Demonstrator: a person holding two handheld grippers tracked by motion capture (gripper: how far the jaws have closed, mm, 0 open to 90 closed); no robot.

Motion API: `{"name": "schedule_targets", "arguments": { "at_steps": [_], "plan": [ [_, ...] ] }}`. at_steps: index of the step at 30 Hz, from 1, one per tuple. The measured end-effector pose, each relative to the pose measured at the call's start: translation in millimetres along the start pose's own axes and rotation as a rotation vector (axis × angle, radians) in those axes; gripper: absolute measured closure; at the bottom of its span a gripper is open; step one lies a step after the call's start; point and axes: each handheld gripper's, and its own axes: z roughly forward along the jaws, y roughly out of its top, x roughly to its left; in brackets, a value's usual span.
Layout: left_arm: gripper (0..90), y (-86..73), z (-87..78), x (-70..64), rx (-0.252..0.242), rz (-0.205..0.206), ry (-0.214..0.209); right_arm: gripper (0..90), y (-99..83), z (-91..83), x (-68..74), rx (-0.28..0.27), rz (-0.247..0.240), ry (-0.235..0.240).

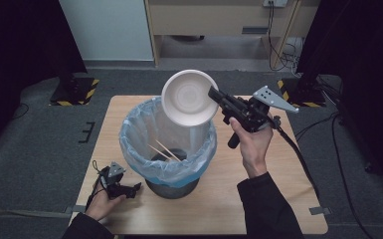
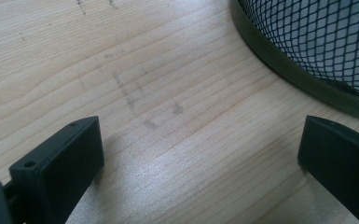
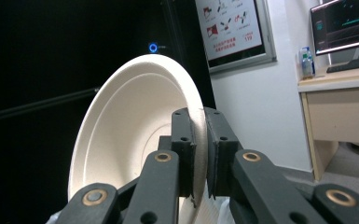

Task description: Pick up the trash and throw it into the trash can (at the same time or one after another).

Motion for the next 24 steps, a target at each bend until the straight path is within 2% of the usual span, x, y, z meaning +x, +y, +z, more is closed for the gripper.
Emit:
{"name": "schedule_targets", "arguments": {
  "at_steps": [11, 17, 21, 24],
  "plan": [
    [0.0, 0.0, 0.0, 0.0, 0.0, 0.0, 0.0, 83.3, -14.4, 10.7, 3.4, 0.076, -0.017, 0.015],
    [0.0, 0.0, 0.0, 0.0, 0.0, 0.0, 0.0, 71.1, -16.7, 13.9, 3.6, 0.1, 0.018, 0.039],
    [0.0, 0.0, 0.0, 0.1, 0.0, 0.0, 0.0, 65.1, -12.0, 9.5, -0.7, 0.073, 0.03, 0.026],
    [0.0, 0.0, 0.0, 0.1, 0.001, 0.0, 0.0, 54.7, -5.1, 1.1, -8.0, 0.024, 0.039, -0.018]
  ]
}}
